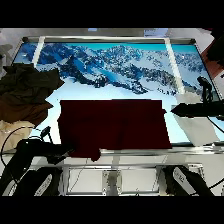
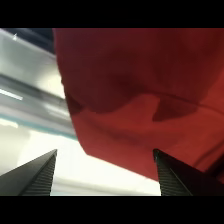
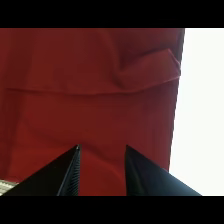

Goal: Fold the shirts.

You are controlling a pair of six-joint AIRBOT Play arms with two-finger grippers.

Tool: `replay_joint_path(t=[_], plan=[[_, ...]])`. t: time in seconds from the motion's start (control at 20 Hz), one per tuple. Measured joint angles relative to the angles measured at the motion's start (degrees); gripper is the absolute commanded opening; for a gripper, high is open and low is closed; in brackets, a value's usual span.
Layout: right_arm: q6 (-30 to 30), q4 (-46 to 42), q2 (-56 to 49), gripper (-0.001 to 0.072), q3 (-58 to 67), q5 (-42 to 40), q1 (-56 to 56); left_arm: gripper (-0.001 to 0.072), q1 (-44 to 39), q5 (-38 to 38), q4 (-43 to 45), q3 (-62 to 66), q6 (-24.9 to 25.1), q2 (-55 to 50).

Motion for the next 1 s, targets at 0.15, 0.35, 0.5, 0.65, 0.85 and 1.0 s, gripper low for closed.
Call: replay_joint_path(t=[0.15, 0.35, 0.5, 0.65, 0.85, 1.0], plan=[[-0.2, 1.1, 0.0, 0.0331, 0.0, 0.0, 0.0, 0.0675, 0.0, -2.7, -0.7, -0.6, 0.3, -0.9], [-0.2, 2.1, 0.0, 0.0331, 0.0, 0.1, 0.0, 0.0571, 0.0, -5.6, -2.5, -0.8, 1.7, -3.2], [-0.2, 3.0, 0.0, 0.0330, 0.0, 0.2, 0.0, 0.0018, 0.0, -7.2, -3.5, -1.0, 3.2, -5.4], [-0.2, 3.4, 0.0, 0.0308, 0.0, 0.8, 0.0, 0.0011, 0.0, -6.8, -3.8, -0.2, 4.6, -6.4], [1.4, 0.5, 0.1, 0.0308, -1.0, 3.7, 0.0, 0.0011, 0.0, -3.0, -4.2, 5.0, 8.0, -6.7], [4.3, -3.0, 0.4, 0.0311, -6.4, 6.3, 0.0, 0.0011, 0.0, -1.9, -4.2, 10.3, 10.4, -6.8]])
